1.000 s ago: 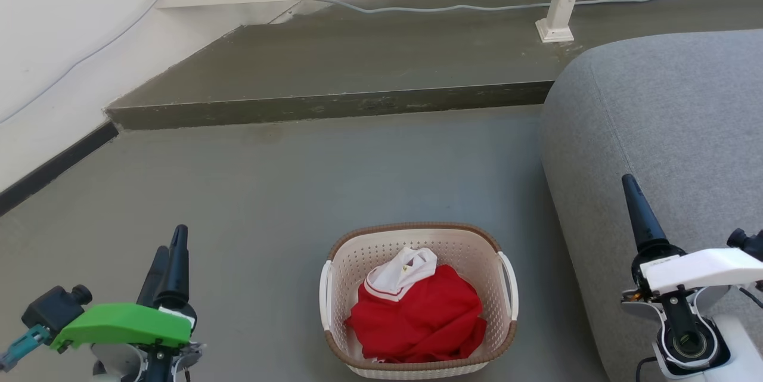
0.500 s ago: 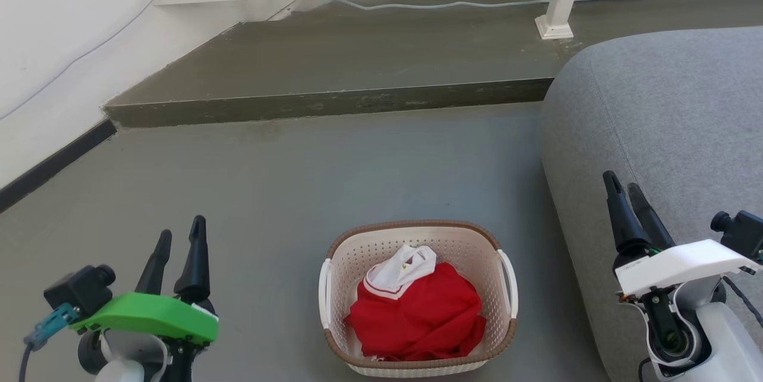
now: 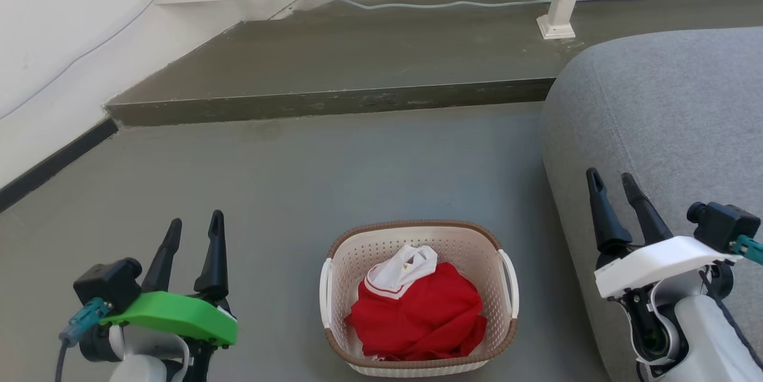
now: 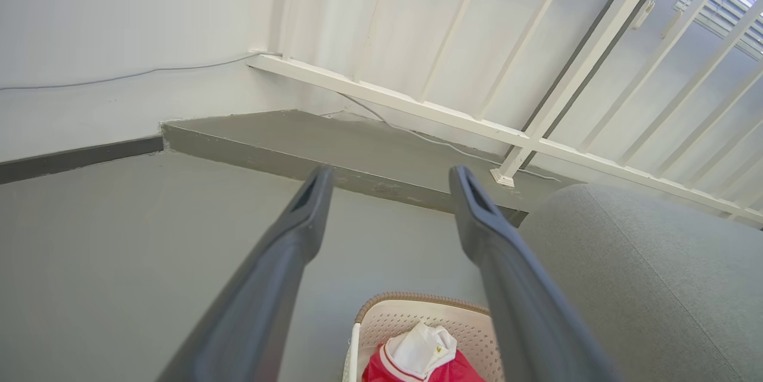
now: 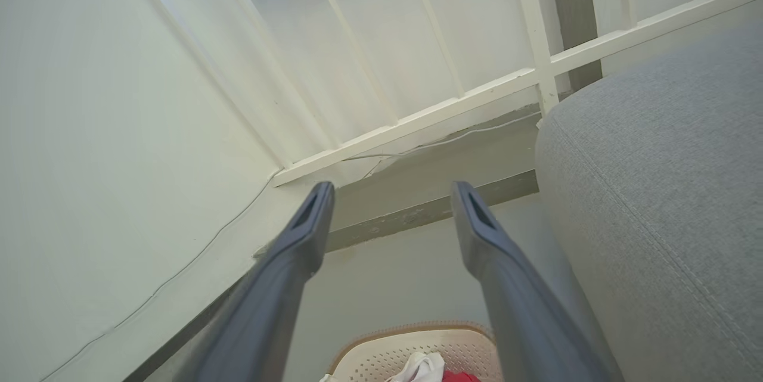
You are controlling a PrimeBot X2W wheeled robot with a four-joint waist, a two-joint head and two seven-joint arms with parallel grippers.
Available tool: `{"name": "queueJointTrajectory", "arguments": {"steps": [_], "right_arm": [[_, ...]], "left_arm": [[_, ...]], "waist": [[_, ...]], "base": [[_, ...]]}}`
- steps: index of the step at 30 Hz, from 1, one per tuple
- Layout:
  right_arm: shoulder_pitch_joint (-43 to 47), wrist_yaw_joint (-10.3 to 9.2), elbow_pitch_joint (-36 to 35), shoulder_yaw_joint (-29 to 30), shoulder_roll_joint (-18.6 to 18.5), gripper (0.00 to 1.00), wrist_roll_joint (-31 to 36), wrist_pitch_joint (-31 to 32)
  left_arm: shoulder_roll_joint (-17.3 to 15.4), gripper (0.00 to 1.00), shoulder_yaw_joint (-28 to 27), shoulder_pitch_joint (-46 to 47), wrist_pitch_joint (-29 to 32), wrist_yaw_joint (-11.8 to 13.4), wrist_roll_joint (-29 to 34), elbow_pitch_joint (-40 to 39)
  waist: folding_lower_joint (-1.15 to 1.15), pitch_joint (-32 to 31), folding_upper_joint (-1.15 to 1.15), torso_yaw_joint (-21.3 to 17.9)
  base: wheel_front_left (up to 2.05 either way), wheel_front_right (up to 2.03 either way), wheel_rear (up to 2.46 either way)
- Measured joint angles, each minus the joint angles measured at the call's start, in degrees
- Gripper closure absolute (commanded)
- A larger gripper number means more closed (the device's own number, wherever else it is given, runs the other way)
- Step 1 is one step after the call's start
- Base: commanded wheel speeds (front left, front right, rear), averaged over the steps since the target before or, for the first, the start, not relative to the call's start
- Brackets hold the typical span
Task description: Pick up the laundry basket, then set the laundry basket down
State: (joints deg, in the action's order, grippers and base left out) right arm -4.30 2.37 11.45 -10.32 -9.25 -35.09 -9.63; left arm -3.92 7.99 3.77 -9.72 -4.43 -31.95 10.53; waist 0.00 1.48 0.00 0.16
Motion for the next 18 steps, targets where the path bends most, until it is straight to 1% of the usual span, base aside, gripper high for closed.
{"name": "queueJointTrajectory", "arguments": {"steps": [2,7,8,18], "right_arm": [[0.01,-0.02,0.08,-0.38,-0.02,0.00,1.45,-0.52],[0.01,-0.11,0.23,-1.57,-0.09,0.00,5.59,-1.53],[0.01,-0.56,0.23,-1.74,-0.09,0.00,6.52,-1.72],[0.00,-1.04,0.41,-3.10,-0.07,0.00,13.71,-3.52]], "left_arm": [[0.03,0.00,0.14,0.00,-0.48,0.42,1.96,-0.08],[0.19,0.00,0.93,0.00,-1.44,0.42,6.00,-0.23],[0.31,0.00,1.07,0.00,-1.68,0.42,6.53,-0.24],[0.81,0.00,1.54,-0.01,-3.67,0.42,13.68,-0.41]], "waist": [[0.00,-0.03,0.00,0.03],[0.00,-0.15,0.00,0.10],[0.00,-0.18,0.00,0.11],[0.00,-0.35,0.00,0.16]], "base": [[0.00,0.00,0.00],[0.00,0.00,0.00],[0.00,0.00,0.00],[0.00,0.00,0.00]]}}
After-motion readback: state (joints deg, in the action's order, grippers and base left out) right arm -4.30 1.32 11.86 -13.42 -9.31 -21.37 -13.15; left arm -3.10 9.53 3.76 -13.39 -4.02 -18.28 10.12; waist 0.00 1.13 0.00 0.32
